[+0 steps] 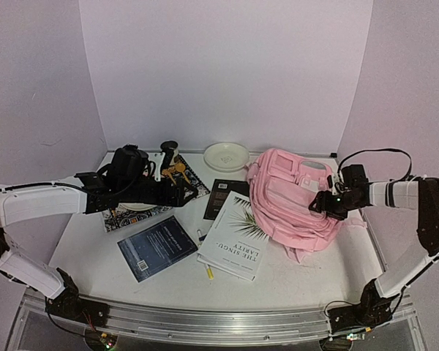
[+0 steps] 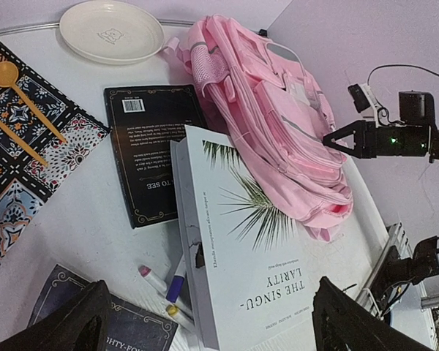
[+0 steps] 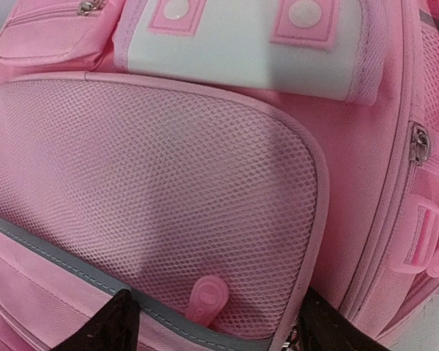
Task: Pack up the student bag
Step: Adjust the student bag with the book.
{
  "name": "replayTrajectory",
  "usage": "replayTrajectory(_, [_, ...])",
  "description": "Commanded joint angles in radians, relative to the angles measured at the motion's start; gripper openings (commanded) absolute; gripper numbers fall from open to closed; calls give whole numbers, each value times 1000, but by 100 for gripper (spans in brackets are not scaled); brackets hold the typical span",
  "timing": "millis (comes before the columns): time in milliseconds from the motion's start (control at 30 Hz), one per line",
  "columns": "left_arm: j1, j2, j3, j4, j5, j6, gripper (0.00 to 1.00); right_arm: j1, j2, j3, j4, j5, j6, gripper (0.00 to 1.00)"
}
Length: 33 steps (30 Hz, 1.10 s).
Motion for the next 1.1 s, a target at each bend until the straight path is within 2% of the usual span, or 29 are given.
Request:
replayTrajectory(0, [-9,-26,-8,40,-3,-12,97,-7,34,-1,40,-166,-3,59])
replayTrajectory(100, [-12,-20,-7,40,-2,-15,97,-6,8,-39,83,-258,26,44])
replayTrajectory(300, [-16,-10,2,44,-11,-21,97,-5,-167,-108,93,-267,91,12])
replayTrajectory(433, [-21,14,14,56,-8,-29,97,13,-260,-127,87,-274,135,2])
replayTrajectory(567, [-35,54,34,71,2,-36,96,67,-327,-140,83,-236,188,0])
replayTrajectory(833, [-68,122,99,86,13,-60,94,166,-484,-157,91,1,333,0])
replayTrajectory(1067, [-130,252,200,124,40,-109,83,179,-506,-149,105,46,358,0])
